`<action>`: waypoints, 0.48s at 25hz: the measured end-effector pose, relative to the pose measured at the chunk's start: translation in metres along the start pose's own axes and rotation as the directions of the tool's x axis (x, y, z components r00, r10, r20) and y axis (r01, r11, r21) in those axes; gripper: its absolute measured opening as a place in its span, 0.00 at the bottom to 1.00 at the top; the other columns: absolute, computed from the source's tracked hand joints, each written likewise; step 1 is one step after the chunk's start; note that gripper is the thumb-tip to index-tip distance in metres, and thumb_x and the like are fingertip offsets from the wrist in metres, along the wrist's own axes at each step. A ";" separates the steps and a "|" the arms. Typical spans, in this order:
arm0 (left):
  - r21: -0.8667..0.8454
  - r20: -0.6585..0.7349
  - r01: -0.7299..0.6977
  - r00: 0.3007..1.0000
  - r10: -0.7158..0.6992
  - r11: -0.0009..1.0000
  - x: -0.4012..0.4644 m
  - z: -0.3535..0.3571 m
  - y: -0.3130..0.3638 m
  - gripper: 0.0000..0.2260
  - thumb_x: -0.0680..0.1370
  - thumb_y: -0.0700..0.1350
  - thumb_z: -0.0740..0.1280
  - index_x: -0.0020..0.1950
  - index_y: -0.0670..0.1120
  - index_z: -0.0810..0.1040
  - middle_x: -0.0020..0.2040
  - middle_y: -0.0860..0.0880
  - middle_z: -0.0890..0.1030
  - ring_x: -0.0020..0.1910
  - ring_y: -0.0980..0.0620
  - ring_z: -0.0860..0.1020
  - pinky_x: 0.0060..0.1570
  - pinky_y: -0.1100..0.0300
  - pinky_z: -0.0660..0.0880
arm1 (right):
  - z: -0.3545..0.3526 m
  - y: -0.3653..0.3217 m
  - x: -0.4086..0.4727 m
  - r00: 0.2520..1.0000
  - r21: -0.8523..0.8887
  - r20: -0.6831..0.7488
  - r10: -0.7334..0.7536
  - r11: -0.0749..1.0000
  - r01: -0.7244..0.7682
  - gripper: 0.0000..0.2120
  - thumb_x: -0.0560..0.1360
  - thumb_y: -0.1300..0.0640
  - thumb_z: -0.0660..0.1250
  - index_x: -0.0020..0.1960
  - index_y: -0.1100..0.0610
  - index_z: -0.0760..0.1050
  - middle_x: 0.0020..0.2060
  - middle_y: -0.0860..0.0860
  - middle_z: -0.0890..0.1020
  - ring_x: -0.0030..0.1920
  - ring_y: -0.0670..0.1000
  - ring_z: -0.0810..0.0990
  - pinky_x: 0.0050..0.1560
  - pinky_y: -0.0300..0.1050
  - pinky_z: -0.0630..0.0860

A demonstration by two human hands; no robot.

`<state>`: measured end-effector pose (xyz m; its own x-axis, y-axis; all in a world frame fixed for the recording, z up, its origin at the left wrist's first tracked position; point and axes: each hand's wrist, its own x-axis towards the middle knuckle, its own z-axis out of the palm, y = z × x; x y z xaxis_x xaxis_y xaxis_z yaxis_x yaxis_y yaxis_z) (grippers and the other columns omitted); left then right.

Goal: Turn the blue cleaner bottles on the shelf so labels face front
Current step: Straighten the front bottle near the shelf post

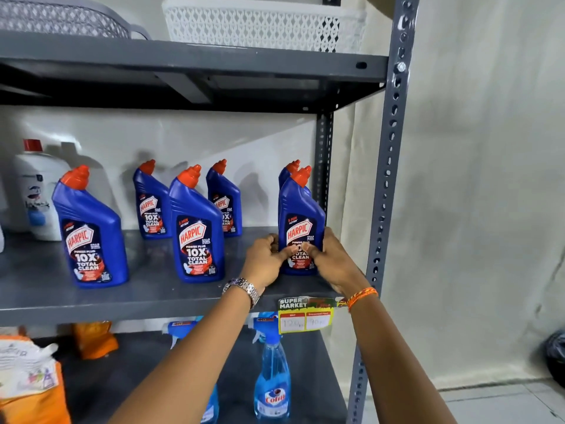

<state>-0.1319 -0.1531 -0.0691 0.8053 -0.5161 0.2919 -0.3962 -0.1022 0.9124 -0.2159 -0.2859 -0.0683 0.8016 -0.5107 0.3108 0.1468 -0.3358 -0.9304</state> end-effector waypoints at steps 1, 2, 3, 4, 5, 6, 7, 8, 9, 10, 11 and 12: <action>-0.002 -0.006 -0.005 1.000 0.005 1.000 -0.006 0.000 0.001 0.17 0.75 0.48 0.74 0.61 0.46 0.79 0.58 0.45 0.85 0.55 0.49 0.84 0.58 0.49 0.81 | -0.002 -0.002 -0.006 1.000 -0.001 0.007 0.003 1.000 -0.003 0.20 0.80 0.60 0.66 0.69 0.55 0.66 0.63 0.56 0.79 0.64 0.56 0.79 0.65 0.59 0.79; -0.002 -0.011 -0.009 1.000 0.009 1.000 -0.010 0.000 0.001 0.16 0.74 0.48 0.74 0.60 0.47 0.79 0.58 0.46 0.85 0.54 0.49 0.84 0.58 0.49 0.82 | -0.003 -0.003 -0.011 1.000 0.000 0.013 0.008 1.000 -0.008 0.20 0.80 0.60 0.66 0.70 0.55 0.65 0.64 0.56 0.79 0.64 0.56 0.79 0.65 0.60 0.78; 0.006 -0.003 -0.007 1.000 0.007 1.000 -0.015 0.001 0.001 0.16 0.74 0.49 0.74 0.60 0.47 0.79 0.58 0.46 0.85 0.54 0.49 0.84 0.57 0.50 0.82 | -0.005 -0.004 -0.015 1.000 0.001 0.021 0.016 1.000 -0.016 0.20 0.80 0.60 0.65 0.70 0.55 0.65 0.64 0.56 0.79 0.65 0.56 0.78 0.66 0.61 0.78; 0.014 -0.001 -0.009 1.000 0.009 1.000 -0.018 0.001 0.001 0.16 0.74 0.49 0.74 0.60 0.47 0.79 0.58 0.46 0.85 0.54 0.50 0.84 0.58 0.50 0.82 | -0.006 -0.004 -0.017 0.999 0.003 0.026 0.020 1.000 -0.020 0.20 0.80 0.61 0.65 0.70 0.55 0.64 0.64 0.56 0.78 0.66 0.57 0.78 0.66 0.61 0.78; 0.030 0.003 -0.005 1.000 0.005 1.000 -0.021 0.001 0.003 0.17 0.74 0.49 0.74 0.60 0.47 0.78 0.58 0.46 0.85 0.54 0.50 0.84 0.58 0.50 0.82 | -0.007 -0.005 -0.020 0.999 0.000 0.027 0.030 1.000 -0.030 0.20 0.80 0.61 0.65 0.70 0.55 0.64 0.65 0.56 0.78 0.66 0.57 0.77 0.66 0.61 0.77; 0.035 -0.004 -0.017 1.000 0.017 0.999 -0.021 0.002 0.002 0.17 0.74 0.50 0.74 0.61 0.47 0.79 0.58 0.47 0.85 0.54 0.50 0.84 0.58 0.51 0.82 | -0.007 -0.005 -0.021 0.999 0.002 0.029 0.027 1.000 -0.027 0.19 0.80 0.60 0.65 0.69 0.54 0.64 0.64 0.56 0.78 0.66 0.56 0.77 0.67 0.62 0.77; 0.047 -0.006 -0.020 1.000 0.020 0.999 -0.024 0.002 0.005 0.17 0.74 0.51 0.74 0.61 0.47 0.79 0.58 0.47 0.85 0.54 0.50 0.84 0.58 0.51 0.81 | -0.008 -0.007 -0.023 0.999 -0.001 0.032 0.026 1.000 -0.026 0.18 0.81 0.60 0.65 0.68 0.53 0.64 0.64 0.55 0.78 0.66 0.56 0.77 0.66 0.62 0.77; 0.054 -0.014 -0.036 0.999 0.036 0.998 -0.024 0.002 0.003 0.17 0.74 0.51 0.74 0.61 0.48 0.79 0.58 0.47 0.85 0.55 0.50 0.84 0.58 0.51 0.81 | -0.007 -0.006 -0.023 0.999 0.001 0.038 0.021 1.000 -0.021 0.18 0.81 0.60 0.65 0.67 0.52 0.64 0.64 0.55 0.78 0.66 0.56 0.77 0.66 0.62 0.77; 0.061 -0.013 -0.036 0.999 0.037 0.998 -0.027 0.001 0.007 0.18 0.74 0.51 0.74 0.61 0.48 0.78 0.58 0.47 0.85 0.55 0.50 0.84 0.58 0.51 0.81 | -0.007 -0.009 -0.026 0.999 -0.009 0.037 0.023 1.000 -0.022 0.17 0.81 0.60 0.64 0.67 0.51 0.64 0.64 0.54 0.78 0.66 0.56 0.77 0.67 0.62 0.77; 0.057 -0.016 -0.038 0.999 0.039 0.998 -0.025 0.002 0.005 0.18 0.74 0.51 0.74 0.61 0.47 0.78 0.59 0.46 0.85 0.55 0.50 0.84 0.58 0.50 0.81 | -0.007 -0.007 -0.023 0.999 -0.007 0.038 0.024 1.000 -0.023 0.17 0.81 0.60 0.64 0.67 0.51 0.64 0.64 0.54 0.78 0.66 0.56 0.77 0.67 0.62 0.77; 0.074 -0.014 -0.032 0.999 0.033 0.997 -0.027 0.002 0.007 0.19 0.74 0.51 0.74 0.62 0.47 0.78 0.59 0.46 0.85 0.56 0.49 0.84 0.59 0.50 0.81 | -0.007 -0.010 -0.025 0.999 -0.018 0.036 0.034 0.999 -0.033 0.18 0.81 0.60 0.64 0.68 0.52 0.64 0.64 0.55 0.78 0.66 0.56 0.77 0.67 0.62 0.77; 0.079 -0.010 -0.040 0.999 0.041 0.996 -0.025 0.003 0.009 0.19 0.75 0.51 0.73 0.63 0.46 0.78 0.60 0.45 0.85 0.57 0.48 0.84 0.59 0.49 0.81 | -0.008 -0.011 -0.023 0.999 -0.006 0.039 0.038 0.999 -0.038 0.19 0.81 0.60 0.64 0.69 0.53 0.64 0.65 0.55 0.78 0.67 0.57 0.77 0.67 0.63 0.77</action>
<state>-0.1567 -0.1434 -0.0692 0.7929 -0.5112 0.3317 -0.4615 -0.1481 0.8747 -0.2408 -0.2769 -0.0640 0.8283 -0.4922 0.2676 0.1132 -0.3208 -0.9404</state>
